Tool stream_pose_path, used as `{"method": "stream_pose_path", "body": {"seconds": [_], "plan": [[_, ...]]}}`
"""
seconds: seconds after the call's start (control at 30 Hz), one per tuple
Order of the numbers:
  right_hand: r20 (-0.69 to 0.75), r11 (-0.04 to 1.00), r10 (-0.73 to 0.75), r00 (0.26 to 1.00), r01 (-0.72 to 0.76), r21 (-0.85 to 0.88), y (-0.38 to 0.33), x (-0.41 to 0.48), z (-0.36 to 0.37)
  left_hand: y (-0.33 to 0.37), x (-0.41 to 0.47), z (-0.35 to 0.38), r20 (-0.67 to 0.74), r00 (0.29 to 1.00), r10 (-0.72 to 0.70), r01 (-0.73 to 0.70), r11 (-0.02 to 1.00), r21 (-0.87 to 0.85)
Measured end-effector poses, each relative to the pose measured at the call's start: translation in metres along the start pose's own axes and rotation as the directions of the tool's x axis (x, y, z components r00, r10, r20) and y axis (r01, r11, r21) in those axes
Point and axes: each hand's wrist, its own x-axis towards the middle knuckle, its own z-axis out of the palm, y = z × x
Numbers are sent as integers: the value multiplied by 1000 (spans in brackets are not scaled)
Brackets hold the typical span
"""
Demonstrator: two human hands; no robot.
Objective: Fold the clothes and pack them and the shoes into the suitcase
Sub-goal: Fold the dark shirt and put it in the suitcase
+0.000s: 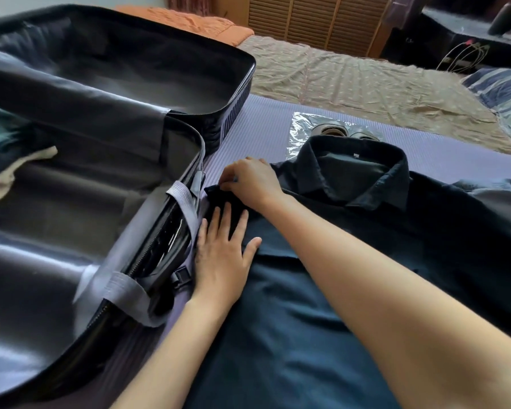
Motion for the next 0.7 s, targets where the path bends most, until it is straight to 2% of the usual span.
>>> {"method": "stream_pose_path", "body": {"seconds": [0.07, 0.13, 0.2, 0.23, 0.27, 0.33, 0.4, 0.47, 0.53, 0.6, 0.7], "plan": [[-39, 980, 149, 988, -142, 142, 0, 9, 2, 0, 0, 2, -26, 1000, 10, -9, 999, 31], [-6, 888, 348, 938, -327, 324, 1, 23, 0, 1, -1, 4, -32, 999, 16, -14, 998, 61], [37, 805, 473, 880, -449, 388, 4, 35, -1, 0, -2, 6, -47, 999, 16, -12, 997, 72], [39, 797, 500, 865, -477, 370, 4, 38, -1, 0, -2, 7, -55, 998, 14, -10, 997, 74], [23, 821, 491, 871, -471, 323, 4, 40, 0, 1, -3, 7, -58, 998, 13, -9, 997, 73], [12, 899, 382, 924, -375, 228, 2, 44, 3, 1, -3, 8, -71, 997, 13, -9, 998, 60], [63, 919, 304, 951, -310, 243, -1, 44, 6, 0, -3, 8, -77, 997, 11, -8, 999, 37], [105, 946, 248, 963, -264, 187, 1, 42, 7, 0, -2, 10, -84, 996, 3, -1, 1000, 29], [119, 954, 240, 963, -257, 158, 4, 42, 6, 0, -2, 11, -86, 996, -1, 3, 1000, 25], [117, 876, 332, 936, -352, 329, 2, 41, 4, 0, -3, 11, -89, 996, 1, 1, 1000, 25], [133, 669, 483, 866, -462, 582, -8, 45, 5, 1, -3, 11, -107, 994, -4, 8, 999, 34]]}}
